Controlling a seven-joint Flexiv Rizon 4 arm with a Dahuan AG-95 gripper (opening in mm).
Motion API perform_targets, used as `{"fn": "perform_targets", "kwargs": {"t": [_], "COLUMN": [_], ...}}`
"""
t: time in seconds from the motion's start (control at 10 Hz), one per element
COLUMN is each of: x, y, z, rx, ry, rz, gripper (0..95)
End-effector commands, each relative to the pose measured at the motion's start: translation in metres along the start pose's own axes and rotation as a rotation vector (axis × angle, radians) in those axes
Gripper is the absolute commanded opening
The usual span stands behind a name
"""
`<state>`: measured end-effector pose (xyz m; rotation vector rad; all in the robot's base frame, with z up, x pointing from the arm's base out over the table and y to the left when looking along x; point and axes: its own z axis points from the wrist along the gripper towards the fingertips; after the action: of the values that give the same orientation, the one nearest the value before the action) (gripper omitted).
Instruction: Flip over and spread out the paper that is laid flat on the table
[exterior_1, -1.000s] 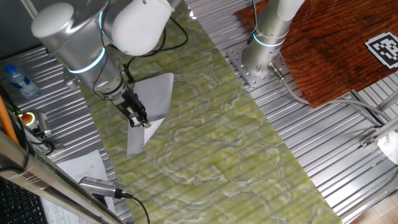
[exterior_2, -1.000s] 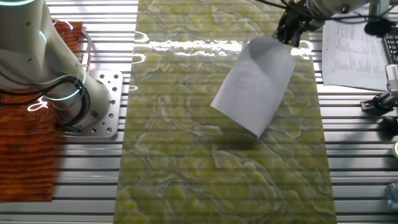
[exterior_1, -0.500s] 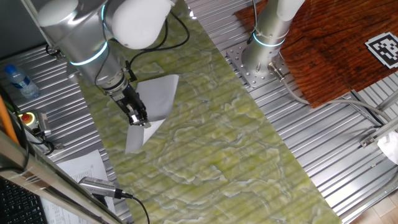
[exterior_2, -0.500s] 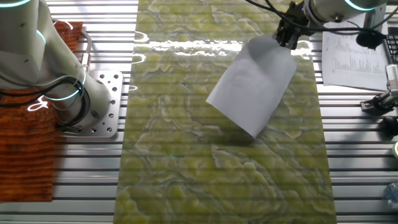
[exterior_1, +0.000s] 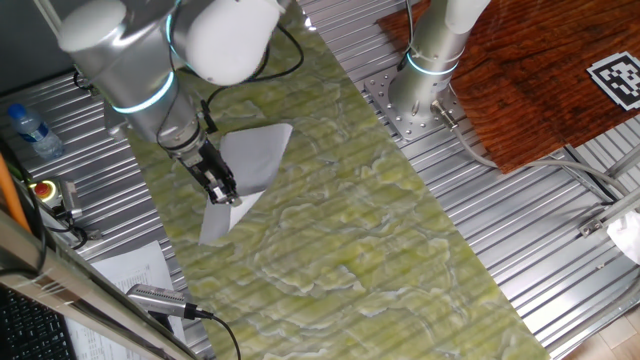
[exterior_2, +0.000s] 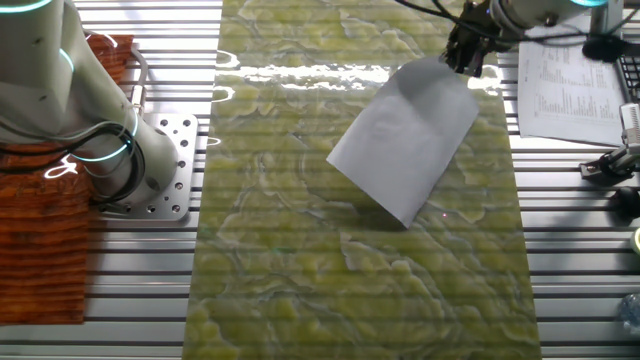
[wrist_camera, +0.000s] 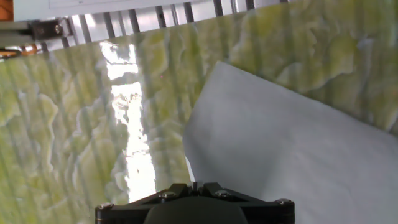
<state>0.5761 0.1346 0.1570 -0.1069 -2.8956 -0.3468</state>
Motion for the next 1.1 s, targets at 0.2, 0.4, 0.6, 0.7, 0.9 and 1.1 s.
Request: {"fn": "perform_targets", "kwargs": {"t": [0.2, 0.4, 0.6, 0.7, 0.9, 1.1], "x": [0.001, 0.001, 0.013, 0.019, 0.026, 0.03], "y": [-0.001, -0.001, 0.015, 0.018, 0.023, 0.03], "z": [0.0, 0.0, 0.018, 0.027, 0.035, 0.039], "rx": [0.116, 0.163, 0.169, 0.199, 0.237, 0.285], "ry": [-0.019, -0.048, -0.042, -0.031, -0.06, -0.108], "rz": [-0.206, -0.261, -0.302, -0.404, -0.628, -0.725], "gripper": [0.0, 0.0, 0.0, 0.0, 0.0, 0.0]}}
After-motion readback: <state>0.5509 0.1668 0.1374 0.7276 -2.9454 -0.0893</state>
